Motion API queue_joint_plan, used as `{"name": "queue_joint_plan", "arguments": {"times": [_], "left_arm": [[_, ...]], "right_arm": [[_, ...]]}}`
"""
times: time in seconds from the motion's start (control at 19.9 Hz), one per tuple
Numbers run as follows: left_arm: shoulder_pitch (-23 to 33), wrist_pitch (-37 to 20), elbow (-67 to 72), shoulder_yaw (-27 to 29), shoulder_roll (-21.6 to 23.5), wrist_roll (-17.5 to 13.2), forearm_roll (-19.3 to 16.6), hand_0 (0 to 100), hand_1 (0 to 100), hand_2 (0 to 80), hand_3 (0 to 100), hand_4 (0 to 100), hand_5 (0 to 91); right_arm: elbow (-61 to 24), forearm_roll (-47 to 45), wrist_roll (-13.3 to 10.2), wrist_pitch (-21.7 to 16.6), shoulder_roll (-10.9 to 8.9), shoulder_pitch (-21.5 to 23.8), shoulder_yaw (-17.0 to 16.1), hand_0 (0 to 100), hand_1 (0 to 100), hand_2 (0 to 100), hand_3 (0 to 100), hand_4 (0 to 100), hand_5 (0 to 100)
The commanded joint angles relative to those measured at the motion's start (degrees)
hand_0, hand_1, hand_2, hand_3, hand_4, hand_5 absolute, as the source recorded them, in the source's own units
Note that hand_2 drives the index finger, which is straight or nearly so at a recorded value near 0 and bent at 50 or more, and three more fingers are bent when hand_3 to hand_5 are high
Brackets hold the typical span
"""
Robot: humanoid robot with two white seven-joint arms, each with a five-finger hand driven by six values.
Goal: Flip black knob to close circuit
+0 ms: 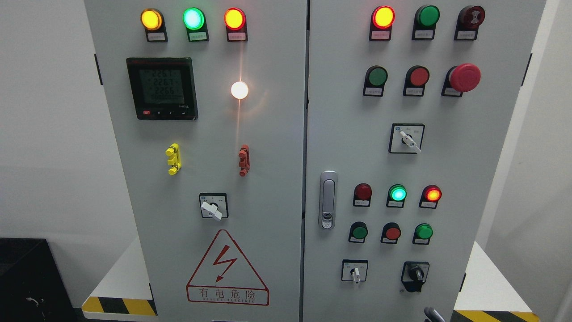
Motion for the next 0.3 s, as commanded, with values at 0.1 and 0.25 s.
{"name": "queue_joint_plan", "arguments": {"times": [0.1,0.25], "left_arm": [[1.32,0.03,-1.67,0.00,-0.01,-0.03,0.03,12,56,0.0,0,0,0.0],[1.32,0.03,-1.67,0.00,-0.01,-0.03,-0.05,12,56,0.0,0,0,0.0]], "right_arm": [[0.42,-0.20,-0.33,0.74,-0.06,1.85,-0.08,0,0,0,3,0,0],[0.60,0.06,-0.33,2.14,-0.06,4.66,0.45,0,3,5,11,1,0]]}}
